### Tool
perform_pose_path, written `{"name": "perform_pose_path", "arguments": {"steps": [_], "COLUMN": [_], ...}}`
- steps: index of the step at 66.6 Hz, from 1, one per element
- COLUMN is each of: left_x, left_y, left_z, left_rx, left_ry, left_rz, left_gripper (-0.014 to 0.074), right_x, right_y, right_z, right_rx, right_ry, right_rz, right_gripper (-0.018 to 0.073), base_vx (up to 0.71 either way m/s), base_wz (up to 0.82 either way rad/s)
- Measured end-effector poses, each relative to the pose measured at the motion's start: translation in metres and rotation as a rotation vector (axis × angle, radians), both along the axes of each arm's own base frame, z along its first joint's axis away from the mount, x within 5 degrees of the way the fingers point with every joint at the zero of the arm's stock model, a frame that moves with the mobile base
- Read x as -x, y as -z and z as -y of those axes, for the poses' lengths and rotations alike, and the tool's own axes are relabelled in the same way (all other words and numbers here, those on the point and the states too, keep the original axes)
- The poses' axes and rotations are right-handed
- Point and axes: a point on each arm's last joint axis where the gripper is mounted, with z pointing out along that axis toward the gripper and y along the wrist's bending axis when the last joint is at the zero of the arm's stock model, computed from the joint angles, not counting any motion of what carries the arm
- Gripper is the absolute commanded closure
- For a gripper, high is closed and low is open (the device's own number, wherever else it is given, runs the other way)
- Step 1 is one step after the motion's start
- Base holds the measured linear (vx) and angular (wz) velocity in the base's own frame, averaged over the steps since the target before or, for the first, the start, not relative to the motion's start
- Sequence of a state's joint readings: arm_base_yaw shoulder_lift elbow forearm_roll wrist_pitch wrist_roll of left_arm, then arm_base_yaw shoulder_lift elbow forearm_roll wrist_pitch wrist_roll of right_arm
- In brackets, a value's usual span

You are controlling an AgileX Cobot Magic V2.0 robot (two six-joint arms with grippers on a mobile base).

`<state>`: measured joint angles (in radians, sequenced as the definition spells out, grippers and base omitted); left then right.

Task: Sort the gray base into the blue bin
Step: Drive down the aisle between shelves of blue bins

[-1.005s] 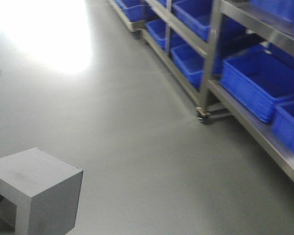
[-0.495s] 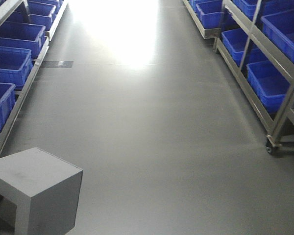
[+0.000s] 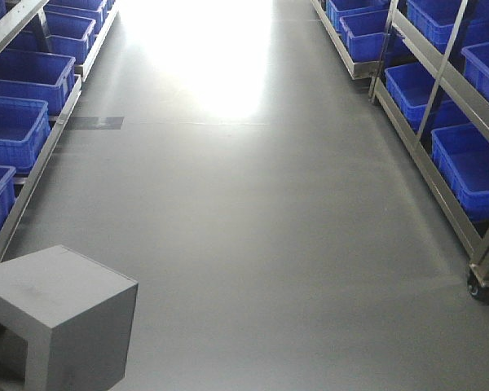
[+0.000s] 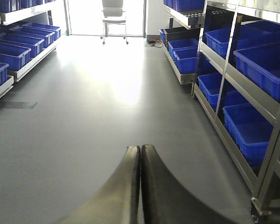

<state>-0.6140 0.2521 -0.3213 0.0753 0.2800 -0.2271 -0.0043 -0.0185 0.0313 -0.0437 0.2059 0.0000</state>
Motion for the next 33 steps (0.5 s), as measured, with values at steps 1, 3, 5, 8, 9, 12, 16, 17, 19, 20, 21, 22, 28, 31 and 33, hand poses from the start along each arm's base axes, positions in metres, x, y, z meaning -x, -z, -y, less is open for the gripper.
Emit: {"name": "perform_pose_path", "arguments": {"steps": [1,3,5,8,9,12,16,17,19,20,21,22,28,31,33], "left_x": [0.0000,0.0000,0.0000,0.0000,0.0000,0.0000,0.0000,0.0000,0.0000,0.0000,0.0000,0.0000,0.0000,0.0000,0.0000], "left_y": [0.0000,0.0000,0.0000,0.0000,0.0000,0.0000,0.0000,0.0000,0.0000,0.0000,0.0000,0.0000,0.0000,0.0000,0.0000], "left_z": [0.0000,0.0000,0.0000,0.0000,0.0000,0.0000,0.0000,0.0000,0.0000,0.0000,0.0000,0.0000,0.0000,0.0000,0.0000], "left_rx": [0.000,0.000,0.000,0.000,0.000,0.000,0.000,0.000,0.000,0.000,0.000,0.000,0.000,0.000,0.000], "left_ry": [0.000,0.000,0.000,0.000,0.000,0.000,0.000,0.000,0.000,0.000,0.000,0.000,0.000,0.000,0.000], "left_rz": [0.000,0.000,0.000,0.000,0.000,0.000,0.000,0.000,0.000,0.000,0.000,0.000,0.000,0.000,0.000], "left_gripper": [0.0604,0.0604,0.0604,0.0604,0.0604,0.0604,0.0604,0.0604,0.0604,0.0604,0.0604,0.0604,0.0604,0.0604,0.0604], "right_x": [0.0000,0.0000,0.0000,0.0000,0.0000,0.0000,0.0000,0.0000,0.0000,0.0000,0.0000,0.0000,0.0000,0.0000,0.0000], "right_y": [0.0000,0.0000,0.0000,0.0000,0.0000,0.0000,0.0000,0.0000,0.0000,0.0000,0.0000,0.0000,0.0000,0.0000,0.0000], "right_z": [0.0000,0.0000,0.0000,0.0000,0.0000,0.0000,0.0000,0.0000,0.0000,0.0000,0.0000,0.0000,0.0000,0.0000,0.0000], "right_rx": [0.000,0.000,0.000,0.000,0.000,0.000,0.000,0.000,0.000,0.000,0.000,0.000,0.000,0.000,0.000], "right_ry": [0.000,0.000,0.000,0.000,0.000,0.000,0.000,0.000,0.000,0.000,0.000,0.000,0.000,0.000,0.000], "right_rz": [0.000,0.000,0.000,0.000,0.000,0.000,0.000,0.000,0.000,0.000,0.000,0.000,0.000,0.000,0.000], "right_gripper": [0.0564,0.0564,0.0564,0.0564,0.0564,0.0564,0.0564,0.0564,0.0564,0.0564,0.0564,0.0564,0.0564,0.0564,0.0564], "base_vx": [0.43,0.43,0.43,0.43,0.43,0.43,0.43,0.43,0.43,0.44,0.44,0.44,0.44,0.45,0.46], "base_wz": [-0.03,-0.03,-0.03,-0.03,-0.03,-0.02,-0.02,-0.01,-0.01,-0.01,0.00,0.00,0.01,0.02,0.04]}}
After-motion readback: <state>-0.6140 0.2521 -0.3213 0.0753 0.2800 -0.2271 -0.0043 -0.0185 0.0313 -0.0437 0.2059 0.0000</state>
